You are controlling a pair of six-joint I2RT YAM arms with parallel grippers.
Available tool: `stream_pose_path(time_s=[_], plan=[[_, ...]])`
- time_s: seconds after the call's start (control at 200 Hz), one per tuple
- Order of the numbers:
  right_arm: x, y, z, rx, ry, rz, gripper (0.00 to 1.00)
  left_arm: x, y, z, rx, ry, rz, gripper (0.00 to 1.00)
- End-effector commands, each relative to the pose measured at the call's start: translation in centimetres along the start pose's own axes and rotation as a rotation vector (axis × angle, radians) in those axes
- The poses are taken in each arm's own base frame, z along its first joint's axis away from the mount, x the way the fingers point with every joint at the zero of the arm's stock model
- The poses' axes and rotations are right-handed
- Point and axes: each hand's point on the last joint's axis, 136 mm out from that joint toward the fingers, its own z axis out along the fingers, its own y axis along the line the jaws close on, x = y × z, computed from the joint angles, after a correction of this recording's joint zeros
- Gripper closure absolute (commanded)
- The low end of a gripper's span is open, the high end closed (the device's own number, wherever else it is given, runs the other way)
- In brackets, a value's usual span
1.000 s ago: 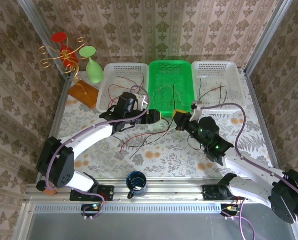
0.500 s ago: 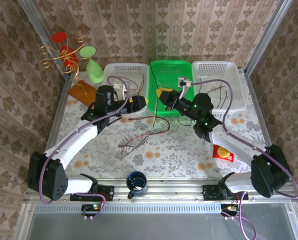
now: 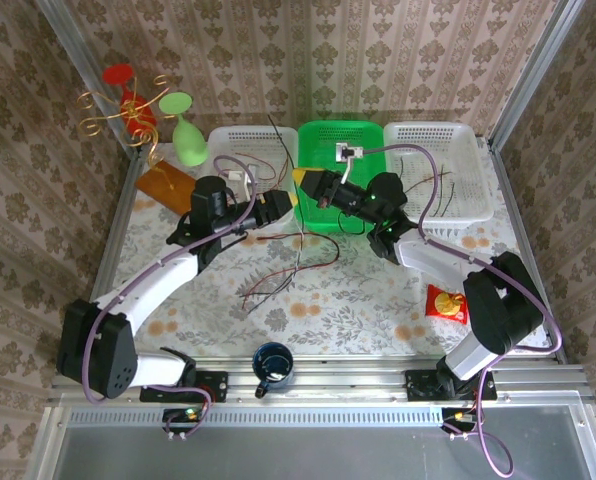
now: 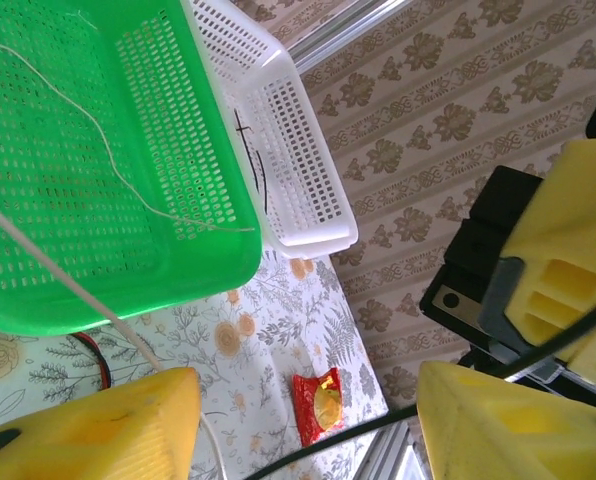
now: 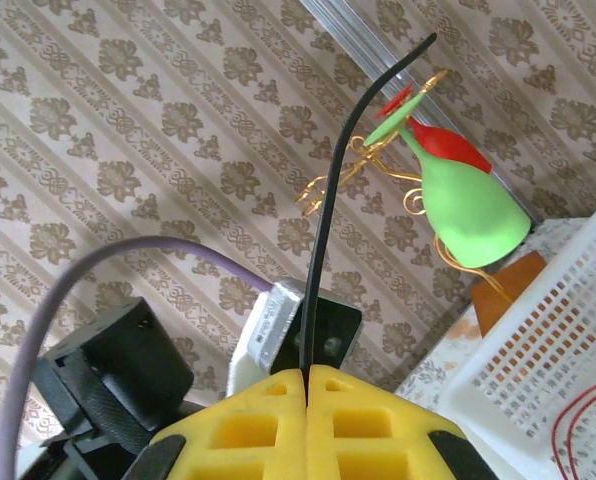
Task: Untangle the cables
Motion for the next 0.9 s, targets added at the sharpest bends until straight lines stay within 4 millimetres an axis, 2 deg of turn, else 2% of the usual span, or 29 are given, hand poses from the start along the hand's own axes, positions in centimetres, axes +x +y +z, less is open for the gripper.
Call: stream_pose_path(time_s=[0.0, 0.265, 0.3, 0.465, 0.64, 0.775, 0.855, 0.895], plan=[[-1.9, 3.0, 0.0, -0.086, -0.037, -0.034, 1.00, -0.8, 0.8, 0.1, -0.013, -0.045, -0.010, 0.40], [-1.8, 2.7, -0.6, -0.048, -0.034, -0.051, 1.00, -1.1, 0.7, -0.1, -0.026, -0.064, -0.009, 0.32], [-1.9, 2.9, -0.6, -0.050, -0.036, -0.052, 1.00, -2.0, 1.5, -0.7, -0.043, -0.091, -0.018, 0.32], [-2.2, 3.3, -0.7, -0.055, -0.043, -0.059, 1.00, -1.9, 2.7, -0.6, -0.065, -0.102, -0.052, 0.32], [-2.2, 3.4, -1.0, -0.058, -0.048, -0.052, 1.00, -2.1, 2.6, 0.3, -0.048, -0.094, -0.052, 0.35], [-2.2, 3.5, -1.2, -0.058, -0.051, -0.049, 1.00, -2.4, 2.3, 1.0, -0.040, -0.089, -0.040, 0.41], [-2.3, 3.8, -1.5, -0.053, -0.053, -0.052, 1.00, -2.6, 2.2, 1.3, -0.038, -0.089, -0.035, 0.52], [-2.3, 3.8, -1.7, -0.047, -0.054, -0.056, 1.00, -2.8, 2.2, 1.3, -0.037, -0.097, -0.028, 0.61]])
